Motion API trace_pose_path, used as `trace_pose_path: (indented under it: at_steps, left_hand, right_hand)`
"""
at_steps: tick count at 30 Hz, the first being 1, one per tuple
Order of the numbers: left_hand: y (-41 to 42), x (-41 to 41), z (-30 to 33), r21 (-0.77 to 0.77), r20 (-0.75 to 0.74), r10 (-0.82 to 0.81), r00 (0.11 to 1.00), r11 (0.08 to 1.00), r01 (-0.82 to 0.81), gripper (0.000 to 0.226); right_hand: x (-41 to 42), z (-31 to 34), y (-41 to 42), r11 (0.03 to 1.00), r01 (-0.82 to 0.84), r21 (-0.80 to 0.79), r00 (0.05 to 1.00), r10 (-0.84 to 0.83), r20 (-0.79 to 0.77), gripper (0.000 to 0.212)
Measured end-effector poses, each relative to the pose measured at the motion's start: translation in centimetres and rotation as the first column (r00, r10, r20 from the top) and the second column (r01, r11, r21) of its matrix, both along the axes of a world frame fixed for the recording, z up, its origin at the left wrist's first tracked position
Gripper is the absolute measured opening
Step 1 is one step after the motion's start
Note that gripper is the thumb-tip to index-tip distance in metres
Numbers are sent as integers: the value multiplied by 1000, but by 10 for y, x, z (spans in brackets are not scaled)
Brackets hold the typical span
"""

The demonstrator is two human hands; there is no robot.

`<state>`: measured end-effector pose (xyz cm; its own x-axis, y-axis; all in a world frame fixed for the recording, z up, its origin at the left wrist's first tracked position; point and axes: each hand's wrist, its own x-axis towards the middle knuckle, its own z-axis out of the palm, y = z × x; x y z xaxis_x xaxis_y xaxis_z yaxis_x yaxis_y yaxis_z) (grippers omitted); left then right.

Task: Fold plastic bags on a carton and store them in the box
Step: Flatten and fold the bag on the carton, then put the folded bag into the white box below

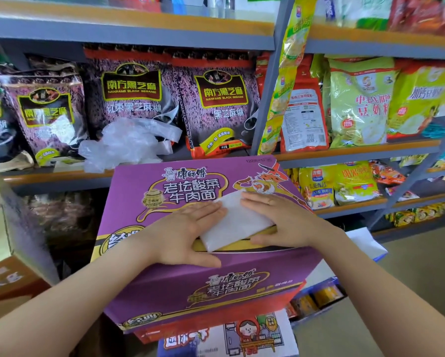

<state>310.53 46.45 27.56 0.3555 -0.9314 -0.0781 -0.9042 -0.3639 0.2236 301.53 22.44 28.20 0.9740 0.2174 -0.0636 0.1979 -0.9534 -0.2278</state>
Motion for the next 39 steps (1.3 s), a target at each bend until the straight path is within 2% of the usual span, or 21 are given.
trace_pose_path:
  at_steps: [5, 8, 11, 13, 16, 19, 21, 22, 24, 27, 29, 33, 36, 37, 39]
  left_hand:
    - [-2, 6, 3, -71, -48, 0, 999, 997, -4, 114]
    - [-3, 9, 1, -125, -130, -7, 992, 992, -9, 113]
    - [-7, 5, 7, -328, -307, -29, 951, 942, -77, 83]
    - [-12, -1, 11, -478, -474, -49, 879, 853, -210, 56]
    - [-25, -18, 19, -591, -679, -72, 731, 645, -485, 26]
    - [-51, -36, 24, -506, -851, -123, 510, 449, -736, 14]
    - [-73, -44, 24, -464, -882, -91, 463, 348, -814, 8]
    - [-84, -48, 23, -463, -881, -55, 471, 311, -830, 5]
    - [-108, -54, 20, -509, -839, 56, 541, 269, -817, 11]
    - [-150, -62, 15, -582, -736, 227, 638, 269, -767, 22]
    - [-182, -68, 13, -604, -679, 291, 674, 301, -738, 18]
    - [-243, -72, 5, -618, -528, 399, 750, 425, -661, 30]
    - [-284, -79, 4, -643, -357, 430, 829, 531, -552, 22]
    - [-298, -80, 3, -645, -346, 421, 839, 543, -538, 21]
    - [-328, -87, 1, -642, -457, 336, 824, 517, -567, 21]
  right_hand:
    - [4, 7, 3, 998, 65, 14, 993, -66, 94, 59]
    - [8, 8, 3, 957, 112, 268, 975, -159, 158, 32]
    - [6, 11, 4, 800, 147, 581, 962, -252, 103, 21]
    - [4, 12, 6, 652, 171, 738, 952, -303, 48, 26]
    - [3, 10, 7, 427, 174, 887, 935, -354, -14, 26]
    - [-4, 10, 5, 192, 126, 973, 908, -418, -35, 13]
    - [-11, 10, -3, 145, 95, 985, 890, -456, -18, 18]
    - [-15, 10, -8, 142, 95, 985, 884, -467, -18, 20]
    - [-22, 7, -25, 125, 121, 985, 869, -493, -44, 19]
    - [-33, 1, -64, 114, 182, 977, 825, -558, -88, 14]
    - [-41, -3, -100, 143, 228, 963, 801, -590, -102, 12]
    - [-60, -16, -198, 185, 329, 926, 719, -684, -119, 14]
    - [-69, -45, -286, 165, 437, 884, 628, -760, -169, 7]
    - [-71, -55, -312, 139, 486, 863, 598, -773, -212, 12]
    - [-69, -80, -355, 83, 563, 822, 542, -788, -292, 11]
